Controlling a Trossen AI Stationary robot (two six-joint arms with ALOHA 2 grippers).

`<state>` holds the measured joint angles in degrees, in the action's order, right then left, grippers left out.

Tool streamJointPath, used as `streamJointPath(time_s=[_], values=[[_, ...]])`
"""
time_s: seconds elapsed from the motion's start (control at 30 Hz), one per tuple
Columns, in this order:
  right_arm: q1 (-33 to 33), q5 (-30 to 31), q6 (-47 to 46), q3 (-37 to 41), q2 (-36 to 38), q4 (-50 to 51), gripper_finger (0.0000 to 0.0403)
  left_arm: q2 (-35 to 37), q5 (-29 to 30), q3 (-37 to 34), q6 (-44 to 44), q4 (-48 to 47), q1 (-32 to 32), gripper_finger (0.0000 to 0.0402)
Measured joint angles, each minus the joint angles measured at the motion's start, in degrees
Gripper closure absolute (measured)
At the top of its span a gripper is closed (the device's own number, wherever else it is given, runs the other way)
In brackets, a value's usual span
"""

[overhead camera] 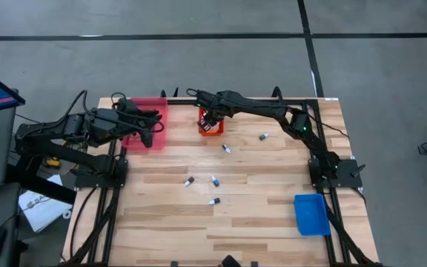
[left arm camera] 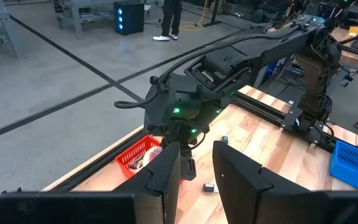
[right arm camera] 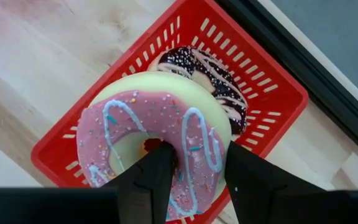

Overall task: Pick & Place Food Item
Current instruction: Put the pink donut into the red bin, then adjust the red bin

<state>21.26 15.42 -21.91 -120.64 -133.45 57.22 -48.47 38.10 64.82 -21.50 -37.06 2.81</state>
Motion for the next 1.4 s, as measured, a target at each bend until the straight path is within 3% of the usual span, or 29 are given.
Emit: streamJointPath(time_s=[0.53,1.07,1.4], values=[[-0.61,-1.54,-0.64,0.00,0.04,1.04,0.0186,0.00,-0.78,0.00,-0.04,0.00,0.01,0.0309],[-0.33,-3.48,-0.61,-0.12,0.87,2.25,0.0182,0.00,-0.74,0.00,-0.13,-0.06,0.02,0.0309],[0.51,-1.91,0.70,-5.37,0.93,7.00,0.0182,0.00,-0.61,0.00,0.11,-0.21,0.02,0.0309]])
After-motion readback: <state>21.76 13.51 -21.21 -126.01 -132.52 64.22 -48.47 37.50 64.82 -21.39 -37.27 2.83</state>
